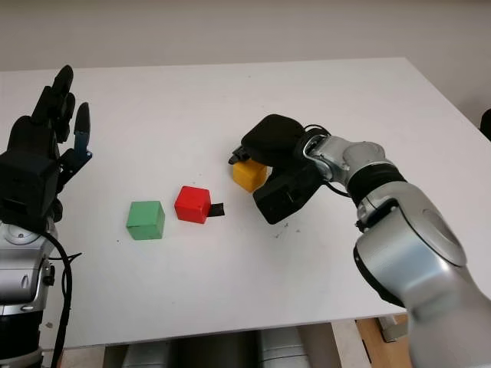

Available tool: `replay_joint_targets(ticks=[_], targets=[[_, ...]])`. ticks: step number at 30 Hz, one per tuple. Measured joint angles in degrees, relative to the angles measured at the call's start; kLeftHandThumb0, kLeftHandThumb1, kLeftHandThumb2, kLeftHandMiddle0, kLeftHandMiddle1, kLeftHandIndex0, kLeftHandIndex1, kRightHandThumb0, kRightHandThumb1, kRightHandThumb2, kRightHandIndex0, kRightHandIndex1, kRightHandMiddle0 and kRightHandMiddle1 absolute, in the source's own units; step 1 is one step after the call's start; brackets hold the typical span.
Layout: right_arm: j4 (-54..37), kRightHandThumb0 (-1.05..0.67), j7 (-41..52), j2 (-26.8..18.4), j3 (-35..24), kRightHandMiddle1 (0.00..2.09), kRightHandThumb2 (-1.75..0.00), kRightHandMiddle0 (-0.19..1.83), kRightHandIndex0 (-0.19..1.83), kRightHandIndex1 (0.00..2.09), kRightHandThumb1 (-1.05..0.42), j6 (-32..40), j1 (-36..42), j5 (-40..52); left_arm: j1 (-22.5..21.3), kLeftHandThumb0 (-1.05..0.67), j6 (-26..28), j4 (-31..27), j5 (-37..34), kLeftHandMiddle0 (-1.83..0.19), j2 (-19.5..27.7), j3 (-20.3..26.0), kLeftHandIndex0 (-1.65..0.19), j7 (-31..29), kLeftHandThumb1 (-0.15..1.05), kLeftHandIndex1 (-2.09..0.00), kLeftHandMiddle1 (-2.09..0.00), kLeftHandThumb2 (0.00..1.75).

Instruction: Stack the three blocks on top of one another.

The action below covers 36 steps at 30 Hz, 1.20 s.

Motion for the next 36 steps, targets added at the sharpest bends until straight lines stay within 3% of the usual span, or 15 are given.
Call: replay_joint_targets(ticks=[8, 12, 19, 22, 28, 36], targets=[[0.34, -0.35, -5.05, -0.5, 1.94, 0.39, -0.05, 0.96, 0.84, 0.19, -0.86, 0.07, -0.03, -1.93, 0.0, -0.67, -0.18, 0.01, -0.12, -0.16, 0.01, -0.03, -0.14, -0.72, 1.05, -0.08, -0.06, 0.64], [0.62, -0.35, -7.05, -0.62, 2.47, 0.68, -0.05, 0.81, 0.84, 0.11, -0.87, 0.08, -0.04, -2.53, 0.0, -0.68, -0.74, 0.08, -0.21, -0.17, 0.1, -0.03, -0.16, -1.26, 1.05, -0.09, -0.06, 0.61], [0.88, -0.37, -6.58, -0.73, 2.58, 0.84, -0.06, 0.69, 0.75, 0.05, -0.88, 0.91, -0.08, -2.12, -0.01, -0.65, -0.89, 0.21, -0.86, -0.18, 0.11, 0.01, -0.18, -1.9, 1.05, -0.1, -0.06, 0.57], [1.53, -0.35, -0.55, -0.46, -1.24, 0.89, -0.05, 0.66, 0.66, 0.01, -0.88, 1.01, 0.05, 3.33, -0.01, -0.65, -1.22, 0.23, -0.97, -0.18, 0.17, 0.02, -0.18, -2.16, 1.05, -0.1, -0.06, 0.57], [1.5, -0.35, 16.48, 1.18, -13.75, 1.26, -0.05, 0.51, 0.5, 0.03, -0.89, 3.34, 0.49, 19.75, -0.01, -0.67, -1.13, 0.23, -0.86, -0.15, 0.26, 0.02, -0.14, -2.18, 1.05, -0.08, -0.04, 0.58], [-2.0, -0.38, 28.18, 1.72, -23.4, 1.42, -0.06, 0.44, 0.46, 0.03, -0.9, 5.56, 1.84, 31.71, -0.01, -0.68, 1.53, -0.35, -0.37, 0.01, 0.23, 0.01, 0.02, -2.07, 1.05, 0.0, -0.01, 0.61]])
